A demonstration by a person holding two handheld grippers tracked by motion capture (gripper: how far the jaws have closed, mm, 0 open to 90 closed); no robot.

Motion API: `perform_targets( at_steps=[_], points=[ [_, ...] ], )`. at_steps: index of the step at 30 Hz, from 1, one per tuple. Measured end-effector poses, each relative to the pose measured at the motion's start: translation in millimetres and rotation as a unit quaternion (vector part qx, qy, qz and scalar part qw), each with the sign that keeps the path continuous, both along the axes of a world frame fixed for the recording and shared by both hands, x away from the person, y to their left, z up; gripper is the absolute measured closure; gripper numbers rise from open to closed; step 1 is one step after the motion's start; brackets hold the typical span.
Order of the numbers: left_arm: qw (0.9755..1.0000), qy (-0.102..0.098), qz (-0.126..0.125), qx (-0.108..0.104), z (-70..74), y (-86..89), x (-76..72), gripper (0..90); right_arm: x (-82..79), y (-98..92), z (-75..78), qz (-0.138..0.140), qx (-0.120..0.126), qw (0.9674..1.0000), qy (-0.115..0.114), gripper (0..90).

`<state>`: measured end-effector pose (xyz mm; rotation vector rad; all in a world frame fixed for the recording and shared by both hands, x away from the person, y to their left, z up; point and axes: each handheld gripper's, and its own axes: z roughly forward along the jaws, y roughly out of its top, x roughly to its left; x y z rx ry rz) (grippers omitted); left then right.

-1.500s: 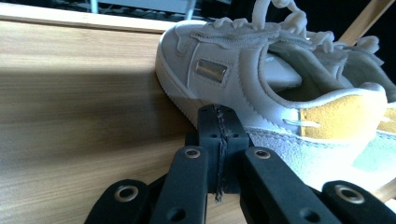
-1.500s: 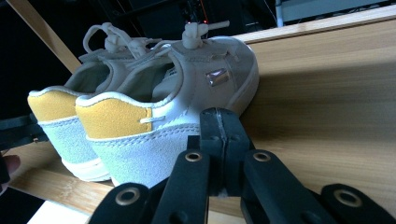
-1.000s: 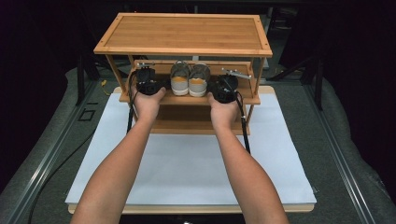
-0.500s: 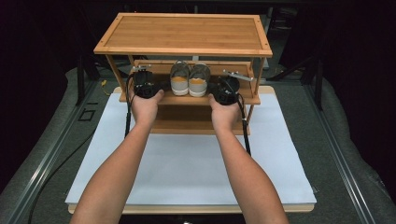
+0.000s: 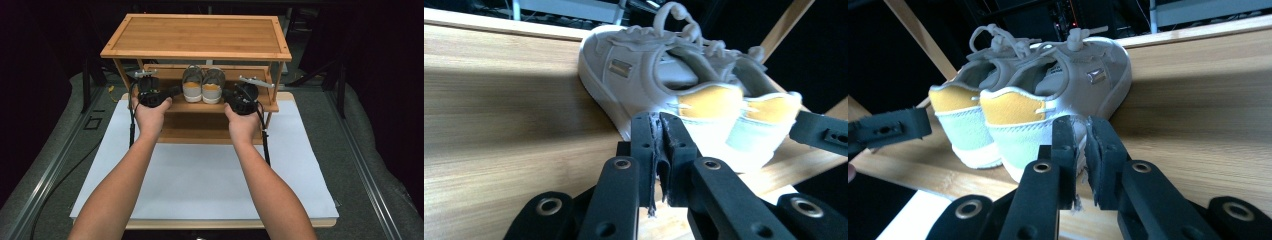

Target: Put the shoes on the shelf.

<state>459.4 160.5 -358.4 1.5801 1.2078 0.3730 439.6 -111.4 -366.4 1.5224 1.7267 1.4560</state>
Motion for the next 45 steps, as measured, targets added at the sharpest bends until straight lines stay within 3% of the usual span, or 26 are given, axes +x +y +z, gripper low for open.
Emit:
perform_targets(
  at_steps=[3,8,9,16,20,28,31,35,36,39,42,45],
  points=[
    [1.0000,-0.003,-0.007,-0.001,4.3,0.8,-6.0,84.0,-3.2,-2.2,2.1,-0.002,0.002,0.9999,-0.011,81.5],
    [0.9997,-0.008,-0.021,-0.003,9.6,1.5,-14.4,80.7,-9.2,-8.7,7.1,0.006,0.013,0.9999,-0.008,78.3],
    [0.9997,-0.008,-0.025,0.000,10.3,2.3,-16.1,79.4,-11.4,-11.0,9.0,0.015,0.010,0.9998,0.004,77.4],
    [0.9991,-0.014,-0.040,0.002,12.2,11.9,-28.2,73.9,-21.7,-21.8,14.6,0.033,0.019,0.9993,-0.003,73.8],
    [0.9988,-0.014,-0.046,0.011,11.7,20.2,-35.0,69.8,-27.9,-28.2,14.3,0.048,0.020,0.9986,0.001,70.9],
    [0.9981,-0.016,-0.060,0.007,14.2,34.1,-49.2,57.6,-36.2,-47.5,5.8,0.053,0.028,0.9982,0.004,65.2],
    [0.9980,-0.018,-0.060,0.007,13.3,38.1,-54.3,53.8,-41.1,-53.9,2.0,0.054,0.020,0.9983,0.003,61.6],
    [0.9970,-0.030,-0.069,0.015,9.0,41.5,-63.2,49.1,-50.2,-60.6,-0.1,0.059,-0.009,0.9982,0.010,58.6],
    [0.9968,-0.030,-0.071,0.019,7.4,42.4,-65.7,48.4,-52.7,-60.8,-0.3,0.056,-0.013,0.9984,0.000,57.8],
    [0.9967,-0.033,-0.072,0.020,0.6,46.8,-72.5,46.9,-60.0,-62.9,-2.5,0.067,-0.005,0.9977,-0.004,54.3],
    [0.9964,-0.029,-0.076,0.025,-8.3,51.0,-77.8,45.9,-67.7,-64.4,-6.7,0.078,-0.014,0.9968,0.008,52.1],
    [0.9959,-0.024,-0.081,0.032,-17.5,56.1,-84.2,45.8,-77.4,-65.0,-11.5,0.079,-0.029,0.9965,-0.001,51.4]
  ],
)
